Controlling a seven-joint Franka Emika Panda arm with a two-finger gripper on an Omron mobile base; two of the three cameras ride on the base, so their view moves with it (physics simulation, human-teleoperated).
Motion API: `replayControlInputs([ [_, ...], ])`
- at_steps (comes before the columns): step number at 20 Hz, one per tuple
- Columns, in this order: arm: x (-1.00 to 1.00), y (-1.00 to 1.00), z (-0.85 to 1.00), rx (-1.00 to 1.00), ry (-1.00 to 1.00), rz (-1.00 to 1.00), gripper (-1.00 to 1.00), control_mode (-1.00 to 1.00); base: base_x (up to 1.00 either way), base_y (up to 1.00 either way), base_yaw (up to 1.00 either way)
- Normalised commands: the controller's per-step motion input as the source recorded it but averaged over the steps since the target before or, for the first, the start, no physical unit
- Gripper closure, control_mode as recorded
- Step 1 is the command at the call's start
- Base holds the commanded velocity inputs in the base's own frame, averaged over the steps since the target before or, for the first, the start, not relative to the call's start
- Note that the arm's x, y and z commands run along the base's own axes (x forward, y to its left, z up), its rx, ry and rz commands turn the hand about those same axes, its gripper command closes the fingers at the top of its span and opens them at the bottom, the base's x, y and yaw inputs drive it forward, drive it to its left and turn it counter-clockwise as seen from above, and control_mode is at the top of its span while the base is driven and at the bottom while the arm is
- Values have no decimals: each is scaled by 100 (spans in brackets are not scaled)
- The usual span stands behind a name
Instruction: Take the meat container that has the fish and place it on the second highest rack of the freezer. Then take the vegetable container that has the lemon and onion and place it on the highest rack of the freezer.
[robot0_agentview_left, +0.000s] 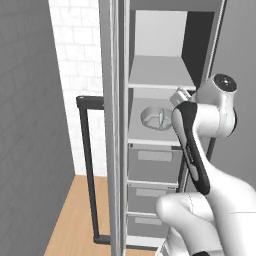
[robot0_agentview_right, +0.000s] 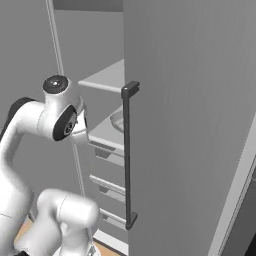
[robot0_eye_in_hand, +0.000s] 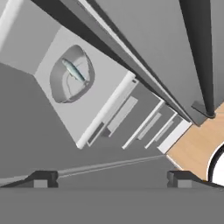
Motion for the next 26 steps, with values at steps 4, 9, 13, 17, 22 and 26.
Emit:
replayControlInputs([
  [4, -93, 0, -32, -57, -13, 69, -100, -100, 0, 0, 0],
  [9, -82, -5, -10, -26, -8, 80, -100, -100, 0, 0, 0],
  [13, -70, 28, 0, -58, 18, 77, -100, -100, 0, 0, 0],
  [17, -11, -16, -54, -32, 33, 17, -100, -100, 0, 0, 0],
  [22, -17, -7, -71, -22, 6, -1, -100, -100, 0, 0, 0],
  [26, -10, 0, -11, -3, 3, 0, -100, -100, 0, 0, 0],
])
